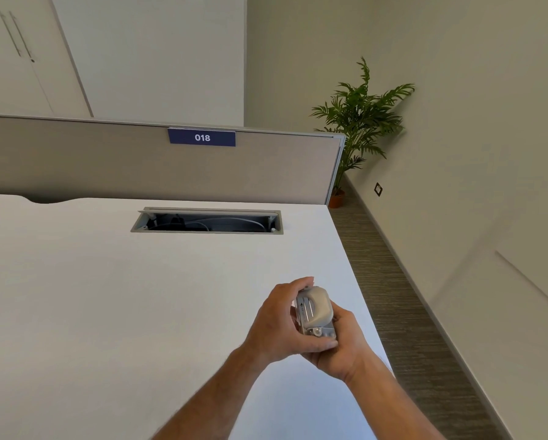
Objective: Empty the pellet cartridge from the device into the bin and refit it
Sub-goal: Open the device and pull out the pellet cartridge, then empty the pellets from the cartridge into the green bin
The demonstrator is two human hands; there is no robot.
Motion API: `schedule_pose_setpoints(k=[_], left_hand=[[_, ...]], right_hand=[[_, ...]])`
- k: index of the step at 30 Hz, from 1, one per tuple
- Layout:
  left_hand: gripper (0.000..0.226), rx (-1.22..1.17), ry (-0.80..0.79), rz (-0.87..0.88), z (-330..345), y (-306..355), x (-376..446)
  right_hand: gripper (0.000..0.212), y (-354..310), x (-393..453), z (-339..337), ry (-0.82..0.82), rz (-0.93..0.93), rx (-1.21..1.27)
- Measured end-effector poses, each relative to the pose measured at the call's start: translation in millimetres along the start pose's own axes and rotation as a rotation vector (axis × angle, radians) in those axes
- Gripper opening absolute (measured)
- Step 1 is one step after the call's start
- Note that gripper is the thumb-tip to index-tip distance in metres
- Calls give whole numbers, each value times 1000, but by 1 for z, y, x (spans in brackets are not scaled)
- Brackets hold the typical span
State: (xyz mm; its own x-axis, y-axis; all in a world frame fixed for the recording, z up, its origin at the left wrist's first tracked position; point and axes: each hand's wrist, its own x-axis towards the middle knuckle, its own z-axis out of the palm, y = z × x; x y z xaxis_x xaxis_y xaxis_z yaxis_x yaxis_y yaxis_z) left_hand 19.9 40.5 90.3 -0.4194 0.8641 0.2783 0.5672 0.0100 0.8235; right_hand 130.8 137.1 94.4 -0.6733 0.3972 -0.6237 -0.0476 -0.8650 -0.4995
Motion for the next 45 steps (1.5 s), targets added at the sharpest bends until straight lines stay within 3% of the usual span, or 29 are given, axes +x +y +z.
schedule_pose_setpoints(k=[11, 21, 27, 35, 45], left_hand=[[101, -13, 19, -27, -11, -18, -6], [123, 84, -196, -213, 5, -85, -37], [124, 132, -292, -250, 19, -108, -54], [126, 92, -325, -259, 22, -113, -57], [144, 79, -338, -282, 24, -118, -56]], right_hand=[[54, 6, 6, -30, 38, 51, 130], [55, 10, 1, -74, 88, 25, 131], [53, 13, -6, -91, 132, 3, 133], [54, 16, -12, -97, 159, -13, 153], [55, 20, -14, -95, 152, -22, 162]])
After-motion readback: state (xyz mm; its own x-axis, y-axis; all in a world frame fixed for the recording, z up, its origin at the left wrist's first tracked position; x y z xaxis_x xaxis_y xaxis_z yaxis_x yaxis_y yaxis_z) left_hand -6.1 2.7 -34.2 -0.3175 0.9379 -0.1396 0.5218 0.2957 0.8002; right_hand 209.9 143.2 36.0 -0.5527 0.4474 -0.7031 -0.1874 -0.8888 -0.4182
